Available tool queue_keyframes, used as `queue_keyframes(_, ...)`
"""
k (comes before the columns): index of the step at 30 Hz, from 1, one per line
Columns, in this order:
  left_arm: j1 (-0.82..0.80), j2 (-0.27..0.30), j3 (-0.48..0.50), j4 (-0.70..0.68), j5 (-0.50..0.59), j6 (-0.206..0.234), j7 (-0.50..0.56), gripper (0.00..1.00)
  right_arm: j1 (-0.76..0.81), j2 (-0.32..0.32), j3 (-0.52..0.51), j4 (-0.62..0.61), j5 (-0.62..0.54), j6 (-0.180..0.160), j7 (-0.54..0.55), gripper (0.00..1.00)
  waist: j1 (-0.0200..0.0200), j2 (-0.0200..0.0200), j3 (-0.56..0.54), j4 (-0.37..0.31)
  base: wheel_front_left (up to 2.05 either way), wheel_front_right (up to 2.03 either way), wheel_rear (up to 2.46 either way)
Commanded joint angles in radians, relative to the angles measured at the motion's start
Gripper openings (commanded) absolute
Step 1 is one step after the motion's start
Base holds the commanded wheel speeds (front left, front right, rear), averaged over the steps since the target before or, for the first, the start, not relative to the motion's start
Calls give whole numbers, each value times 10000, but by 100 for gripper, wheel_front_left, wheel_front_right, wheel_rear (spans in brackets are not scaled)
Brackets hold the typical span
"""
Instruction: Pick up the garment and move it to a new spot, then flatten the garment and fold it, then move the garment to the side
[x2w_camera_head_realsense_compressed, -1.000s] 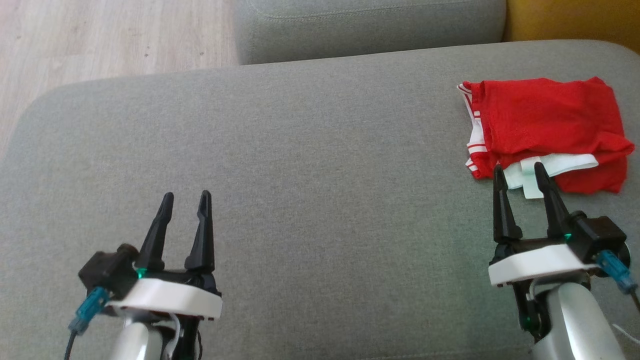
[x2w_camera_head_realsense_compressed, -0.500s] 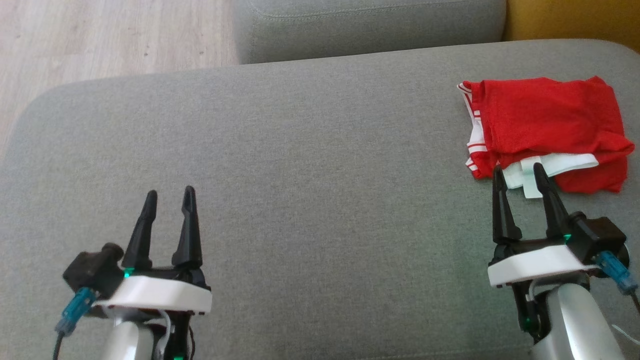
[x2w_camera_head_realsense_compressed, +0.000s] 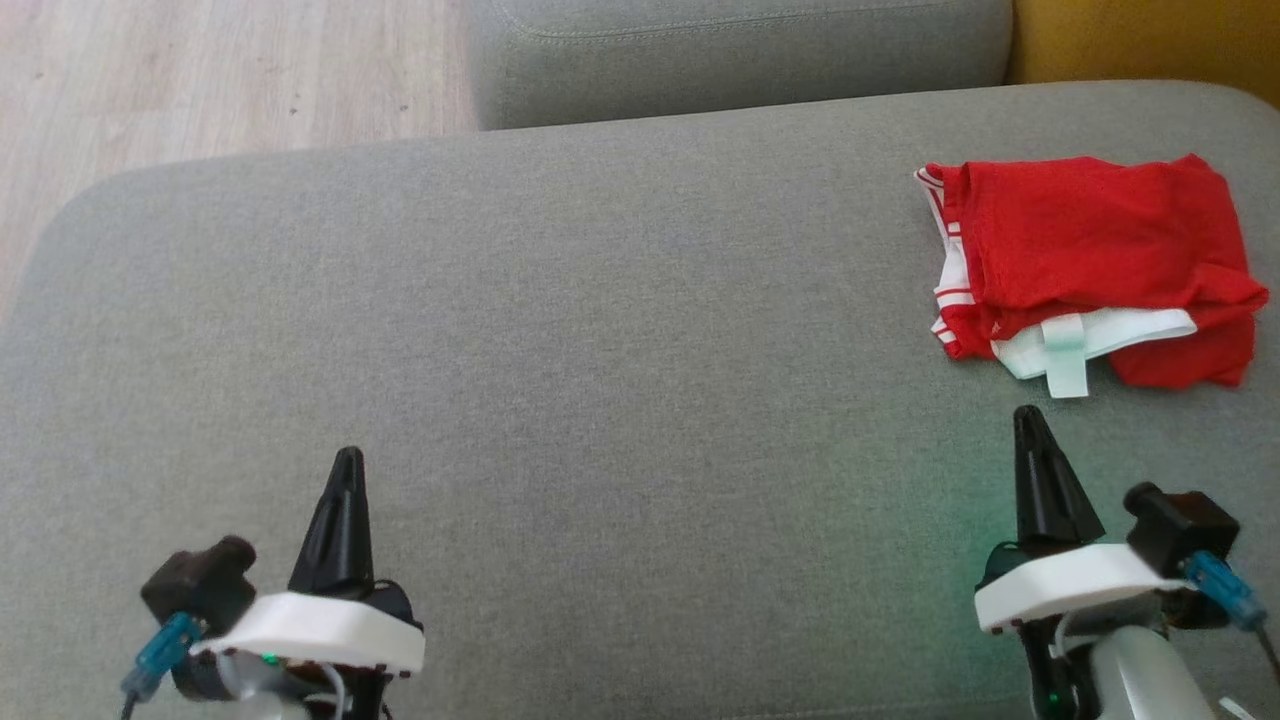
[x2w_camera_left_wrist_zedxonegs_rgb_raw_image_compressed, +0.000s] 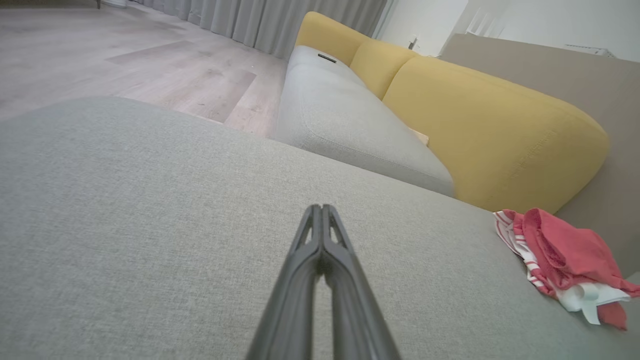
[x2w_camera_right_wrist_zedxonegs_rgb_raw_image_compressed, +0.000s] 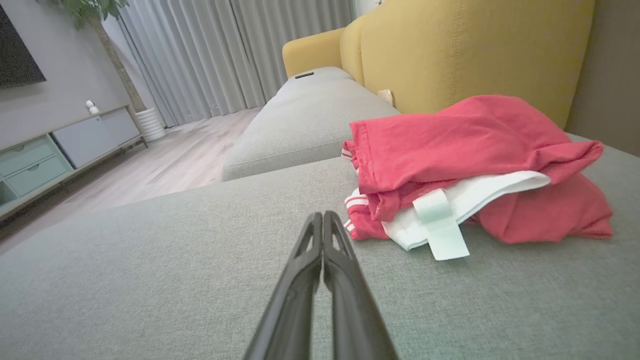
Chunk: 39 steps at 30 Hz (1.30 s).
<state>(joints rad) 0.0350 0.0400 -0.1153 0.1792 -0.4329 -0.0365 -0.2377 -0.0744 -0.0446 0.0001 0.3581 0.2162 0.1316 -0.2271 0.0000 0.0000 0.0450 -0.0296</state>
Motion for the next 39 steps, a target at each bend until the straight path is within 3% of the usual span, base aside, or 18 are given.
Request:
queue_keyframes(1, -459, 43, 123, -295, -261, -59, 64, 0, -479, -18, -51, -373, 319, -1, 82, 0, 0, 0, -6, 4, 0, 0, 0)
queue_keyframes(39, -766, 129, 724, 11, -4011, -341, 1092, 0, -427, -31, -396, -623, 4666, -3, 1140, 0, 0, 0, -138, 97, 0, 0, 0)
